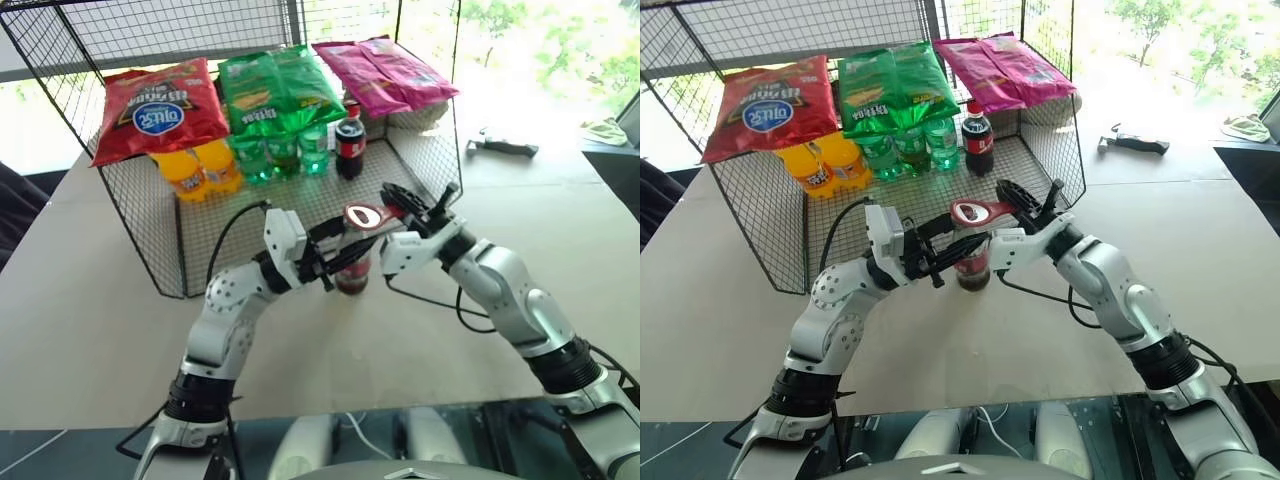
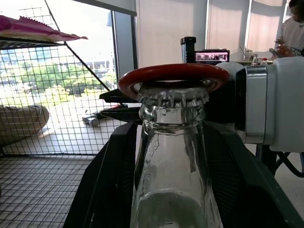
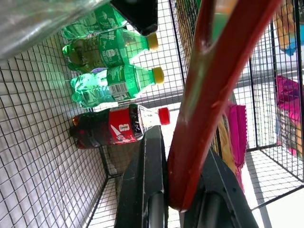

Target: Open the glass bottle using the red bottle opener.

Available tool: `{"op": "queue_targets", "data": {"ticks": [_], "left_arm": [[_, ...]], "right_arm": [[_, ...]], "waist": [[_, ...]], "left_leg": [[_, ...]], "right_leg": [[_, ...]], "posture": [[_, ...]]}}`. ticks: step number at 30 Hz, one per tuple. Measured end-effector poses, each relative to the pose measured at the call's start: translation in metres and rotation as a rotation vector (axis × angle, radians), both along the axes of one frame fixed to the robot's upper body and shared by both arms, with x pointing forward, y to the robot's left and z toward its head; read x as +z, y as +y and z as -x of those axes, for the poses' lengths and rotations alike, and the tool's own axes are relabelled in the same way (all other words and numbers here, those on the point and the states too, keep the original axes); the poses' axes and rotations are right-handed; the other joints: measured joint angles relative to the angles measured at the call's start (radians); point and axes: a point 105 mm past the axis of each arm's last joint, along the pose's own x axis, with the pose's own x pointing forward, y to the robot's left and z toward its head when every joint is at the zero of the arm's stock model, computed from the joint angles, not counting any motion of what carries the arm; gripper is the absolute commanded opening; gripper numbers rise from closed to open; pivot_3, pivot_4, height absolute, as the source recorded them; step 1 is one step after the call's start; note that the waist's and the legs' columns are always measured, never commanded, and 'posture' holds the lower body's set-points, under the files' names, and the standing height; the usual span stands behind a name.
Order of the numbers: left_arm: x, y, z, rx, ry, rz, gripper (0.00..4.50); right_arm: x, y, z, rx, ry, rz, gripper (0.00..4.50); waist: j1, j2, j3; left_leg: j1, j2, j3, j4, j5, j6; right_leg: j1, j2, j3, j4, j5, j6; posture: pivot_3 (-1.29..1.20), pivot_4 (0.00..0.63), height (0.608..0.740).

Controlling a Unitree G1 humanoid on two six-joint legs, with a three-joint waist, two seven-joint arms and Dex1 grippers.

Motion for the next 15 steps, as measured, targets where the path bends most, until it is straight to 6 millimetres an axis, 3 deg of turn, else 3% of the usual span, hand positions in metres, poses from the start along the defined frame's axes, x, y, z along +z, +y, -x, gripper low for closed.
{"op": "queue_targets", "data": {"ticks": [15], "left_arm": [[0.001, 0.0, -0.001, 0.014, 0.004, 0.015, 1.68]], "right_arm": [[0.013, -0.001, -0.007, 0.028, -0.05, 0.077, 0.0]], "waist": [[0.002, 0.0, 0.001]], "left_leg": [[-0.001, 0.0, 0.0, 0.0, 0.0, 0.0]], "right_leg": [[0.0, 0.0, -0.001, -0.001, 0.0, 0.0]], "posture": [[0.0, 0.15, 0.74]]}}
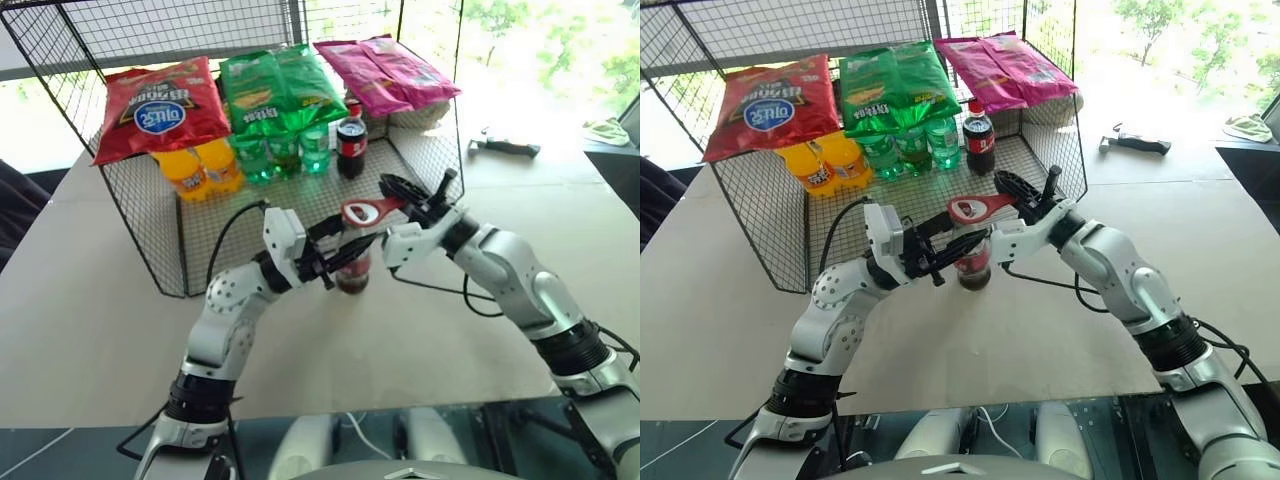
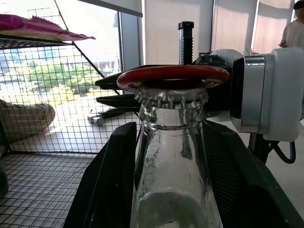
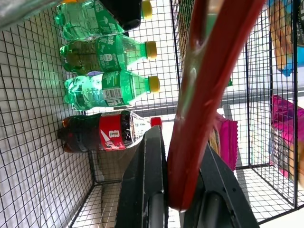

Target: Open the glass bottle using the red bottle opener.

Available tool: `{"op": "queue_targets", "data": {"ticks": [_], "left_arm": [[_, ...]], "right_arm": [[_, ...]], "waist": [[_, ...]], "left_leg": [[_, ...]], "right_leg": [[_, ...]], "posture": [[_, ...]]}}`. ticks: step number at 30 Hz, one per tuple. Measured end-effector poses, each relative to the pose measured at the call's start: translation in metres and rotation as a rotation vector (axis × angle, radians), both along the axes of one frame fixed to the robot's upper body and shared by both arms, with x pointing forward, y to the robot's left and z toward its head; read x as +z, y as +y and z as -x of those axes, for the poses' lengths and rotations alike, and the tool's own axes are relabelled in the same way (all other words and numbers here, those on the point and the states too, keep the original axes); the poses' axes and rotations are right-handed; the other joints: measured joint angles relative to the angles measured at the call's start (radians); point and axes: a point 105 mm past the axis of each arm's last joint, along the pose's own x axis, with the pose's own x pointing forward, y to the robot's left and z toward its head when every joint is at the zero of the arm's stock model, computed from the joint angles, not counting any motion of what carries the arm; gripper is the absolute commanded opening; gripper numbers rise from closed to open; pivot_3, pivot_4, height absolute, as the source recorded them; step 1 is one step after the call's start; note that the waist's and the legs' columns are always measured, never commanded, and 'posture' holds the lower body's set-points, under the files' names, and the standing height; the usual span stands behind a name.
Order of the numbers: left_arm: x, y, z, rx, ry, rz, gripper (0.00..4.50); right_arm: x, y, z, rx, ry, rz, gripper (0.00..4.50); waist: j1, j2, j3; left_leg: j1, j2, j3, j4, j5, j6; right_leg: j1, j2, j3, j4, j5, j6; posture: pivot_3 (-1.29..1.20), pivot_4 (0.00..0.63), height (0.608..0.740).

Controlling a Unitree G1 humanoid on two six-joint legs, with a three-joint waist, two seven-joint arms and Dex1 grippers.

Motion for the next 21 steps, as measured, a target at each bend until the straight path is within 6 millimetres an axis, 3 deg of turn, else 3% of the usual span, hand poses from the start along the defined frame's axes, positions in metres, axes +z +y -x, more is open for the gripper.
{"op": "queue_targets", "data": {"ticks": [4, 6, 7, 9, 18, 21], "left_arm": [[-0.001, -0.001, 0.0, -0.003, 0.003, 0.0, 1.68], [-0.001, -0.001, 0.0, -0.005, 0.002, 0.0, 1.68], [-0.001, -0.001, 0.001, -0.006, 0.003, -0.001, 1.68], [-0.001, -0.001, 0.001, -0.006, 0.003, -0.002, 1.68], [-0.001, 0.0, 0.001, -0.005, 0.001, -0.003, 1.68], [-0.001, 0.001, 0.0, -0.003, 0.001, -0.005, 1.68]], "right_arm": [[0.003, -0.002, -0.001, 0.009, -0.03, 0.013, 0.0], [0.019, -0.008, -0.004, -0.012, -0.088, -0.011, 0.0], [0.04, -0.025, -0.011, -0.073, -0.158, -0.025, 0.0], [0.054, -0.038, -0.015, -0.118, -0.204, -0.048, 0.0], [0.053, -0.036, -0.016, -0.111, -0.204, -0.08, 0.0], [0.041, -0.025, -0.013, -0.071, -0.138, -0.121, 0.0]], "waist": [[0.001, 0.0, 0.0], [-0.002, 0.0, 0.0], [0.0, 0.0, 0.0], [-0.002, -0.001, -0.001], [-0.005, -0.001, -0.001], [-0.006, -0.001, -0.001]], "left_leg": [[0.0, 0.0, 0.0, 0.0, 0.0, 0.0], [0.0, 0.0, 0.001, 0.0, 0.0, 0.0], [0.0, 0.0, 0.0, 0.0, 0.0, 0.0], [0.001, 0.0, 0.0, -0.001, 0.0, 0.0], [0.001, 0.001, 0.001, -0.001, 0.0, 0.0], [0.001, 0.001, 0.001, -0.002, 0.0, 0.0]], "right_leg": [[0.0, 0.0, 0.0, 0.0, 0.0, 0.0], [0.0, 0.0, 0.001, 0.0, 0.0, 0.0], [0.0, 0.0, 0.0, 0.0, 0.0, 0.0], [0.001, 0.0, 0.0, -0.001, 0.0, 0.0], [0.0, 0.0, 0.001, -0.001, 0.0, 0.0], [0.0, 0.0, 0.001, 0.0, 0.0, 0.0]], "posture": [[0.0, 0.15, 0.74], [0.0, 0.15, 0.74], [0.0, 0.15, 0.74], [0.0, 0.15, 0.74], [0.0, 0.15, 0.74], [0.0, 0.15, 0.74]]}}
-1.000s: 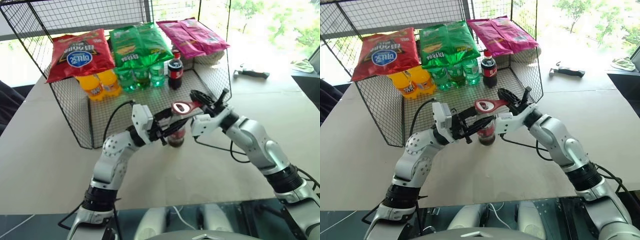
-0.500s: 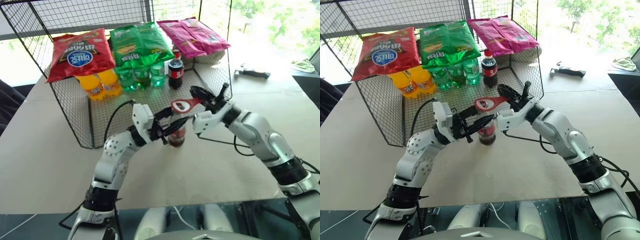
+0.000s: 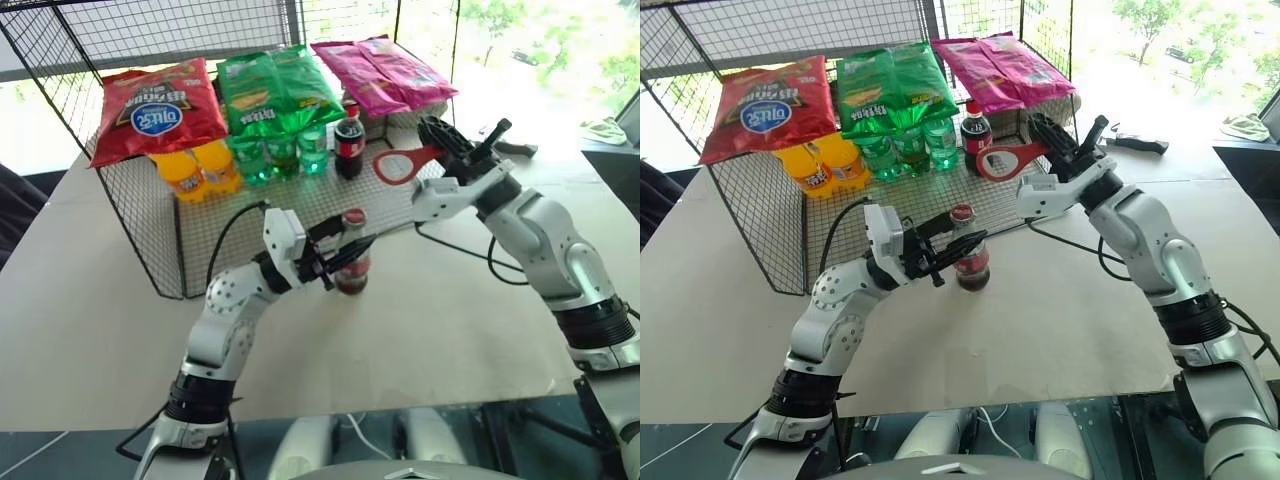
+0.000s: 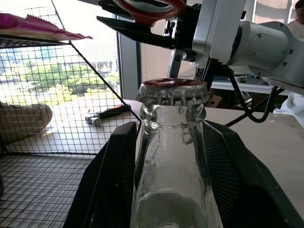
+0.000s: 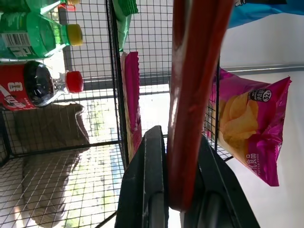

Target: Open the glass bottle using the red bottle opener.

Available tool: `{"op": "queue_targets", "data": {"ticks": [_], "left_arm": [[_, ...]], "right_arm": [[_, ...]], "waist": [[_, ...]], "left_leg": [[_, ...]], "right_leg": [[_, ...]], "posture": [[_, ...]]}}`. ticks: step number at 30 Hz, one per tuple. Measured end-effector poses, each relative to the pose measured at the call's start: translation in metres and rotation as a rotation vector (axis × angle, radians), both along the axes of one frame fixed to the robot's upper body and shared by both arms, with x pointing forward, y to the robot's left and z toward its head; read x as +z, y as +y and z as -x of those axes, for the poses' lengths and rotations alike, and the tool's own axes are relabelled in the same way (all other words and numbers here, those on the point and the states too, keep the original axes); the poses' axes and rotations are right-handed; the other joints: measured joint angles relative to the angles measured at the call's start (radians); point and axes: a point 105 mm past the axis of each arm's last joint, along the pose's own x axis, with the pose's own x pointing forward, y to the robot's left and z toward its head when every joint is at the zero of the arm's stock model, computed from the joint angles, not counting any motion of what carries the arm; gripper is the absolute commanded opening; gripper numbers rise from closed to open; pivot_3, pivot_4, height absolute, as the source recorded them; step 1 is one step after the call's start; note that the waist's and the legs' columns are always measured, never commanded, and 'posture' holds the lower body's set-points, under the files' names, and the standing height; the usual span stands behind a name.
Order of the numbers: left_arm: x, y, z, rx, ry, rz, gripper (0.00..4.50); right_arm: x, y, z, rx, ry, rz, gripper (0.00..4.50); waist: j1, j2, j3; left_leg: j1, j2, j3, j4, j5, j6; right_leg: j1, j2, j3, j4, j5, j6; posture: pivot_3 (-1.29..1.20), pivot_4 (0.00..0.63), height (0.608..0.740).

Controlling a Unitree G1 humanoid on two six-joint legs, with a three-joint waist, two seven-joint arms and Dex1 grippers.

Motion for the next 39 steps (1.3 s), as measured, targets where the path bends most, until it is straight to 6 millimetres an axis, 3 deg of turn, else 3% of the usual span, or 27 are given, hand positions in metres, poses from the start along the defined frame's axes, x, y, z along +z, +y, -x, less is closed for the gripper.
{"op": "queue_targets", "data": {"ticks": [6, 12, 28, 35, 39], "left_arm": [[0.0, 0.0, 0.0, -0.001, 0.001, -0.003, 1.68], [-0.001, 0.001, 0.0, 0.0, 0.001, -0.008, 1.68], [-0.003, 0.003, 0.001, 0.004, 0.01, -0.009, 1.68], [-0.005, 0.004, 0.003, -0.006, -0.003, -0.009, 1.68], [-0.006, 0.005, 0.005, -0.013, -0.018, -0.007, 1.68]], "right_arm": [[-0.059, 0.032, 0.015, 0.119, 0.252, -0.004, 0.0], [-0.071, 0.037, 0.02, 0.144, 0.359, -0.008, 0.0], [-0.079, 0.049, 0.02, 0.153, 0.455, -0.002, 0.0], [-0.077, 0.048, 0.023, 0.153, 0.385, 0.028, 0.0], [-0.063, 0.042, 0.022, 0.162, 0.273, 0.029, 0.0]], "waist": [[0.001, 0.0, 0.0], [0.0, 0.0, -0.001], [0.0, 0.001, -0.003], [0.0, 0.002, -0.003], [0.0, 0.002, -0.003]], "left_leg": [[0.0, 0.0, 0.0, 0.0, 0.0, 0.0], [0.001, 0.0, -0.001, 0.0, 0.0, 0.0], [0.002, 0.0, -0.001, 0.0, 0.0, 0.0], [0.002, 0.0, 0.0, 0.0, 0.0, 0.0], [0.002, 0.0, 0.0, 0.0, 0.0, 0.0]], "right_leg": [[0.0, 0.0, 0.0, 0.0, 0.0, 0.0], [0.001, 0.001, 0.0, 0.0, 0.0, 0.0], [0.001, 0.001, 0.0, 0.001, 0.0, 0.0], [0.001, 0.001, 0.0, 0.0, 0.0, 0.0], [0.001, 0.001, 0.0, 0.001, 0.0, 0.0]], "posture": [[0.0, 0.15, 0.74], [0.0, 0.15, 0.74], [0.0, 0.15, 0.74], [0.0, 0.15, 0.74], [0.0, 0.15, 0.74]]}}
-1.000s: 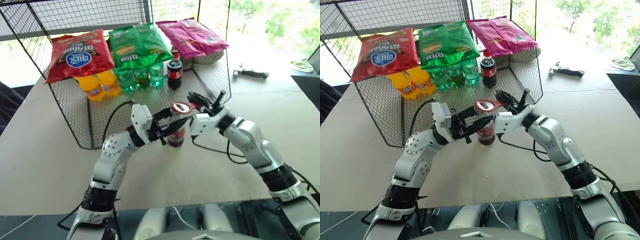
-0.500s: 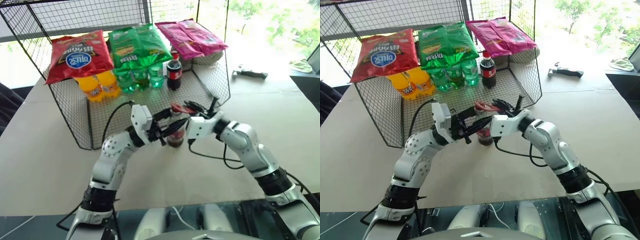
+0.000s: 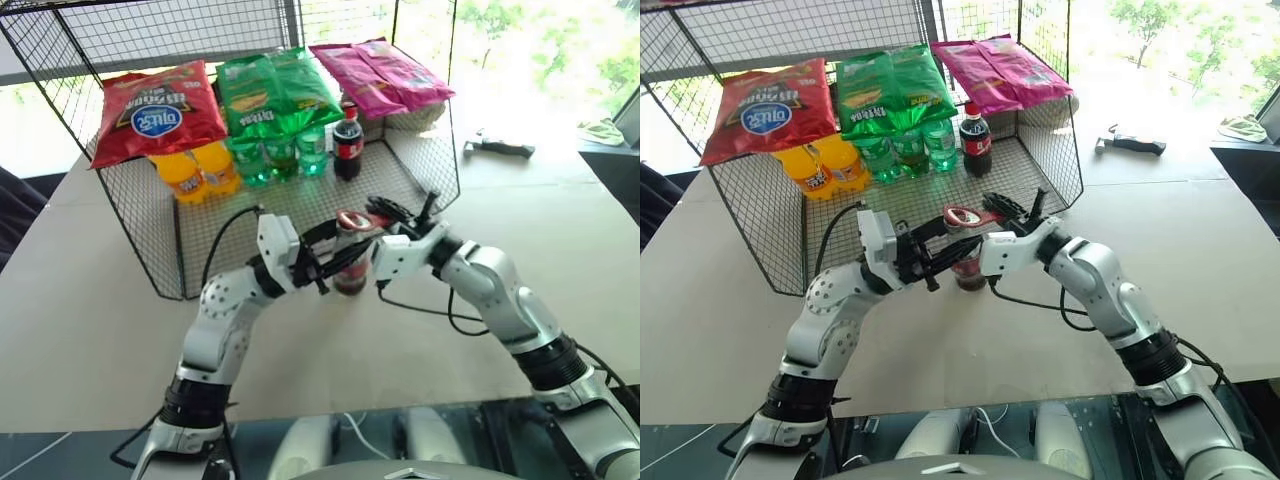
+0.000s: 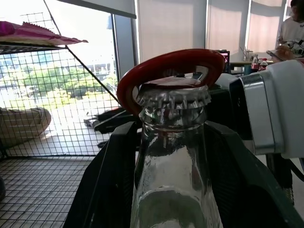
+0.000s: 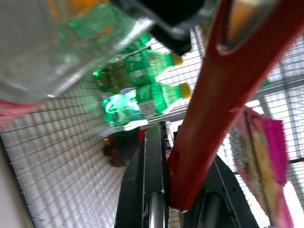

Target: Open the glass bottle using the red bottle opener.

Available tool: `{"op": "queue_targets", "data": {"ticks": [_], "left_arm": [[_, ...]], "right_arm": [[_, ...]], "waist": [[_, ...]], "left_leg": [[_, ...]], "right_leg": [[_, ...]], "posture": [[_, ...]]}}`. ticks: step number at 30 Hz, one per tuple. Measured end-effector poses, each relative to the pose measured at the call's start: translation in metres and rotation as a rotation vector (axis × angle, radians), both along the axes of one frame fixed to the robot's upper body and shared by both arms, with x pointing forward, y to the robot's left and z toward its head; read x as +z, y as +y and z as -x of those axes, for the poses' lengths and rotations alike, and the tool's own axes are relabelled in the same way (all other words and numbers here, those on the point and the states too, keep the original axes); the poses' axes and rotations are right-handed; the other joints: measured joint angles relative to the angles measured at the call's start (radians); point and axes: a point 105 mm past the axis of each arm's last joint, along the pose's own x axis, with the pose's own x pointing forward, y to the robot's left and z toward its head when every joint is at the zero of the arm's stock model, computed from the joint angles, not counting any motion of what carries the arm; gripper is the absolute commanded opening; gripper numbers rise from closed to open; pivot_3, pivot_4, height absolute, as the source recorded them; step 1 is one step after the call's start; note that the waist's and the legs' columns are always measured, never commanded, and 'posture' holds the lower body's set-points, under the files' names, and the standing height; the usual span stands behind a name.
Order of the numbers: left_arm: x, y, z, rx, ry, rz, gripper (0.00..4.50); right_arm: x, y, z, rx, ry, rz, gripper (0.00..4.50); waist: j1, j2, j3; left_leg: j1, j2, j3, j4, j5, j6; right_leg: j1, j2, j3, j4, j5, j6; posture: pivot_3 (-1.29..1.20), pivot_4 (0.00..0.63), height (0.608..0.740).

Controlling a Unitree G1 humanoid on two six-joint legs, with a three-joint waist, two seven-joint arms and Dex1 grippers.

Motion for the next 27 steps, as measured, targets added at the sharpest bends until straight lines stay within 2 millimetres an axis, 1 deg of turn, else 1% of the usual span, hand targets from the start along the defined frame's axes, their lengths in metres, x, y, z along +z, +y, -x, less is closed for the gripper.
{"op": "queue_targets", "data": {"ticks": [4, 10, 17, 20, 23, 24, 27], "left_arm": [[0.0, 0.0, -0.001, -0.003, -0.004, 0.004, 1.68], [0.0, -0.001, -0.002, -0.008, -0.003, 0.007, 1.68], [0.0, -0.001, -0.003, -0.006, -0.003, 0.012, 1.68], [0.0, -0.001, -0.004, -0.005, 0.0, 0.016, 1.68], [0.0, -0.004, -0.006, -0.004, 0.006, 0.022, 1.68], [0.0, -0.004, -0.006, -0.005, 0.006, 0.022, 1.68], [0.0, -0.005, -0.006, -0.009, 0.006, 0.021, 1.68]], "right_arm": [[0.008, -0.001, -0.004, 0.009, -0.085, 0.036, 0.0], [0.009, -0.002, -0.006, -0.003, -0.127, 0.042, 0.0], [0.013, -0.002, -0.009, -0.008, -0.184, 0.07, 0.0], [0.024, -0.002, -0.011, -0.002, -0.245, 0.086, 0.0], [0.053, 0.001, -0.007, 0.027, -0.376, 0.062, 0.0], [0.059, 0.0, -0.007, 0.027, -0.405, 0.057, 0.0], [0.063, -0.004, -0.006, 0.022, -0.448, 0.047, 0.0]], "waist": [[0.001, 0.0, 0.0], [0.001, 0.0, 0.0], [0.002, 0.0, 0.0], [0.002, 0.0, 0.0], [0.0, 0.0, 0.0], [-0.001, 0.0, 0.0], [0.0, 0.0, 0.0]], "left_leg": [[0.0, 0.0, 0.0, 0.0, 0.0, 0.0], [0.0, 0.0, 0.0, 0.0, 0.0, 0.0], [0.0, 0.0, 0.0, 0.0, 0.0, 0.0], [0.0, 0.0, 0.0, 0.0, 0.0, 0.0], [0.0, 0.0, 0.0, 0.0, 0.0, 0.0], [0.0, 0.0, 0.0, -0.001, 0.0, 0.0], [0.0, 0.0, 0.0, -0.001, 0.0, 0.0]], "right_leg": [[0.0, 0.0, 0.0, 0.0, 0.0, 0.0], [0.0, 0.0, 0.0, 0.0, 0.0, 0.0], [0.0, 0.0, 0.0, 0.0, 0.0, 0.0], [0.0, 0.0, 0.0, 0.0, 0.0, 0.0], [0.0, 0.001, 0.0, 0.0, 0.0, 0.0], [0.0, 0.0, 0.0, 0.0, 0.0, 0.0], [-0.001, 0.0, 0.0, -0.001, 0.0, 0.0]], "posture": [[0.0, 0.15, 0.74], [0.0, 0.15, 0.74], [0.0, 0.15, 0.74], [0.0, 0.15, 0.74], [0.0, 0.15, 0.74], [0.0, 0.15, 0.74], [0.0, 0.15, 0.74]]}}
